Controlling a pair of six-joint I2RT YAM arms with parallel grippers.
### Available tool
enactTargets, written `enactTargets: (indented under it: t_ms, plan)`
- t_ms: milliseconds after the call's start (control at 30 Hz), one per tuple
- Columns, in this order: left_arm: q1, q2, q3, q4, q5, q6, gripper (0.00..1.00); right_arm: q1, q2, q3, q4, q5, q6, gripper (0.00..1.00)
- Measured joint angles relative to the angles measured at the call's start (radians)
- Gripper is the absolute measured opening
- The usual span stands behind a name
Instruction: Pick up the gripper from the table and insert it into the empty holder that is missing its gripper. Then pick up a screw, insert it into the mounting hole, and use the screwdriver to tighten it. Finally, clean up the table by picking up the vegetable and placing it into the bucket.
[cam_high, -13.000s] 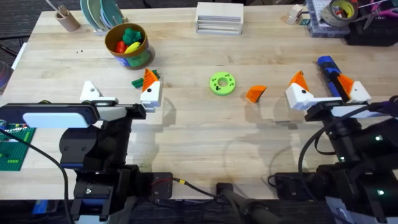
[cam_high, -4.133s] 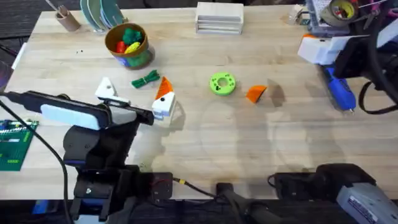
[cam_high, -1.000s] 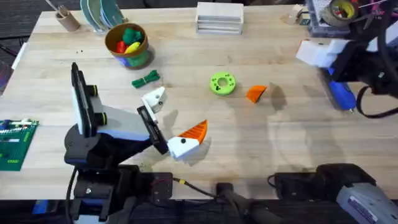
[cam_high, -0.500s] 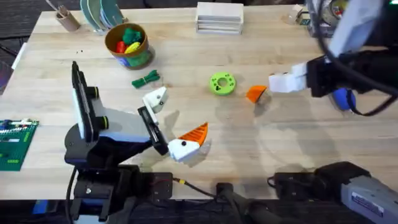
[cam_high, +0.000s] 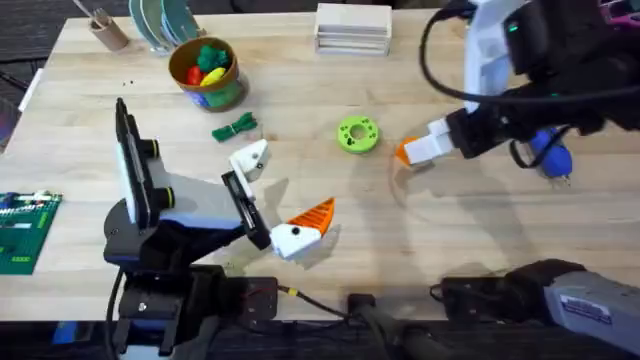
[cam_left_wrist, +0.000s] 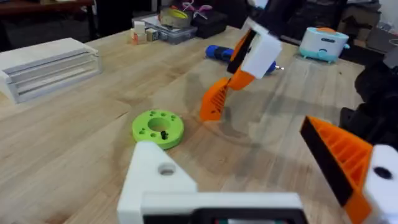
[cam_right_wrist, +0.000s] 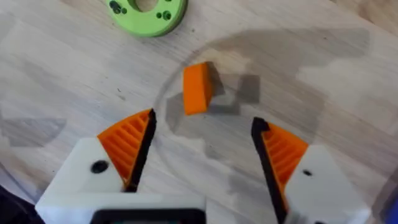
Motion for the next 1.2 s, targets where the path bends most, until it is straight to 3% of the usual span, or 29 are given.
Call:
enactTargets:
  t_ms: [433, 767, 833, 1100, 1200]
  plan:
    - [0.000, 0.000, 0.000, 0.000, 0.000, 0.003, 0.992, 0.033, 0.126, 0.000, 0.049, 0.000, -0.017, 0.986]
    - [0.000, 0.000, 0.000, 0.000, 0.000, 0.003, 0.993, 0.034, 0.146, 0.000, 0.079, 0.000, -0.018, 0.852]
    - [0.000, 0.000, 0.000, 0.000, 0.000, 0.003, 0.993, 0.034, 0.146, 0.000, 0.089, 0.000, -0.018, 0.762]
    - [0.000, 0.000, 0.000, 0.000, 0.000, 0.003, 0.993, 0.033, 0.146, 0.001, 0.094, 0.000, -0.023, 0.072]
    - [0.000, 0.000, 0.000, 0.000, 0.000, 0.003, 0.992, 0.034, 0.146, 0.001, 0.094, -0.001, -0.022, 0.017]
